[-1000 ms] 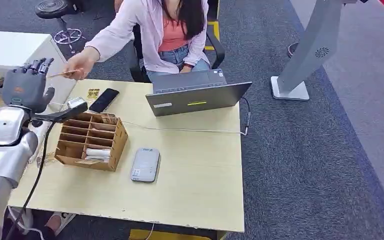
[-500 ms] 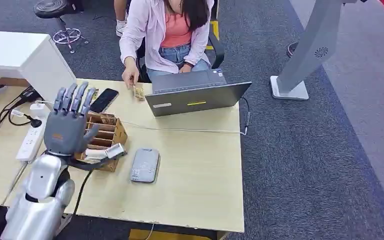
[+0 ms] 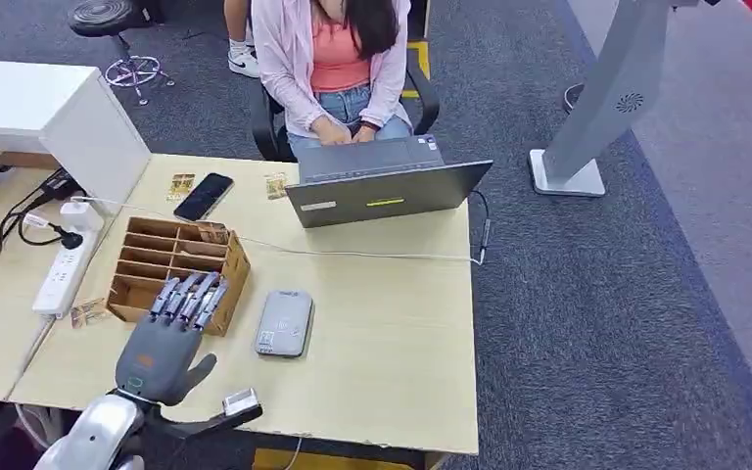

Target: Pass the card to the sensor for recognition and then transmit it.

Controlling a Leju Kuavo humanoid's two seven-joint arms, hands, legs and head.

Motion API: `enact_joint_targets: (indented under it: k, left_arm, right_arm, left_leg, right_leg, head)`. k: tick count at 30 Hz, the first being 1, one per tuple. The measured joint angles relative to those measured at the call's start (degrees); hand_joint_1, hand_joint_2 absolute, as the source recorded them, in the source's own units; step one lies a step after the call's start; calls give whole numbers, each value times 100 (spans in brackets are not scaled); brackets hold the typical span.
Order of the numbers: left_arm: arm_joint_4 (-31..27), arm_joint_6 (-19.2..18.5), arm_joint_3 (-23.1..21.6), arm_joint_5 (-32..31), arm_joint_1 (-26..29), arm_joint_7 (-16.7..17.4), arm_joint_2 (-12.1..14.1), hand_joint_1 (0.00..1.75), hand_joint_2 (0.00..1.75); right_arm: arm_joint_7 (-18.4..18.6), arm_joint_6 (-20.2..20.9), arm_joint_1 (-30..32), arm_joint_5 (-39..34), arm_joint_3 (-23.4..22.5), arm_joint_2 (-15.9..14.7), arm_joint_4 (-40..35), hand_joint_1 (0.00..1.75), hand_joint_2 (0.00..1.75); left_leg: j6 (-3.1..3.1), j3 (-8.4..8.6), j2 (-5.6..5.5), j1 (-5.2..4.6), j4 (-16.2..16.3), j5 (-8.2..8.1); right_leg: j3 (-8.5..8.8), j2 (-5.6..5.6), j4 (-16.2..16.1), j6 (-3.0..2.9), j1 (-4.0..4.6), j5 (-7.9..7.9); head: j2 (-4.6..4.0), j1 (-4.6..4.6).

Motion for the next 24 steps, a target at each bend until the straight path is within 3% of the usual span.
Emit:
enact_joint_targets:
  k: [10, 24]
  left_arm:
    - [20, -297, 2, 431, -151, 197, 343, 0, 175]
    - [533, -395, 326, 559, -520, 321, 354, 0, 175]
  right_arm:
    - [2, 22, 0, 57, -39, 0, 0, 0, 0]
    - [22, 105, -2, 192, -39, 0, 0, 0, 0]
  left_leg:
    - [1, -1, -1, 0, 0, 0]
    - [1, 0, -1, 0, 0, 1]
  right_leg:
    - [0, 0, 0, 0, 0, 0]
    - [0, 0, 0, 0, 0, 1]
  head:
    - [0, 2]
    - [0, 0]
